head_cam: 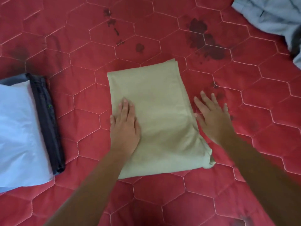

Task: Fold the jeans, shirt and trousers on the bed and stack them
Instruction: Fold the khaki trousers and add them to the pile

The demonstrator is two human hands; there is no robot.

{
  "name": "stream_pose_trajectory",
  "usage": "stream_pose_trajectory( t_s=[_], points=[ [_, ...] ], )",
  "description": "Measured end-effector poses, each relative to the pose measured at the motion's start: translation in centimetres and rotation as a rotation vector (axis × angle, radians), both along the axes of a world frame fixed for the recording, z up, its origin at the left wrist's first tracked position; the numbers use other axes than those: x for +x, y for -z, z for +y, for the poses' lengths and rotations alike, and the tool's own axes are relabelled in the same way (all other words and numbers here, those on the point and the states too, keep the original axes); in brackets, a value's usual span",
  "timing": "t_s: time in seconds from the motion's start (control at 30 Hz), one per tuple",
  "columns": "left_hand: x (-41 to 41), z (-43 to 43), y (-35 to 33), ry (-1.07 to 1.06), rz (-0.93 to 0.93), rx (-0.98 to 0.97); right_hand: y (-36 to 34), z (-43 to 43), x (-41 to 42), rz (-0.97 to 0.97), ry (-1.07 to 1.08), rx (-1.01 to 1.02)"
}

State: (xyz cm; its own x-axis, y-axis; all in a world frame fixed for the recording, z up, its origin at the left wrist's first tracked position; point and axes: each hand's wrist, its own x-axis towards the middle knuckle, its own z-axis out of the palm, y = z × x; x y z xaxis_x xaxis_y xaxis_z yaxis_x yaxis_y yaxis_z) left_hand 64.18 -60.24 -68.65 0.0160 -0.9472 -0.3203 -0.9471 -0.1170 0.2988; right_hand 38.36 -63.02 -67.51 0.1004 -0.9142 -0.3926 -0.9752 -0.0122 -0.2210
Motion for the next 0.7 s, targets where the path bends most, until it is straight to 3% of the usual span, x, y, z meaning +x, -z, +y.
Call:
stream_pose_trajectory(
  t_s=[0.07,0.13,0.27,0.43,0.57,0.63,0.7],
  points=[
    [-1.3,2.1,-1.2,-0.001,0.078,-0.028,-1.4,1.2,2.2,-0.190,0.097,-0.231],
    [-2.6,4.7,-1.5,0.019,0.129,-0.094,-1.9,3.3,5.8,-0.309,0.043,-0.363],
    [-2.8,8.5,0.9,0.084,0.039,-0.072,0.6,8.3,10.5,-0.211,-0.143,-0.209],
    [-2.7,8.8,2.7,0.104,-0.064,-0.058,3.9,10.0,6.2,-0.025,-0.221,-0.171],
    [-1.7,9.9,2.1,0.054,-0.142,-0.056,3.0,10.5,2.9,0.030,0.020,-0.038],
    [-1.0,10.5,1.7,-0.021,-0.138,-0.037,2.4,11.0,1.6,-0.029,0.111,0.024],
    [-0.4,10.5,0.9,-0.168,-0.057,-0.012,1.5,10.9,1.3,-0.180,0.115,-0.059]
  ],
)
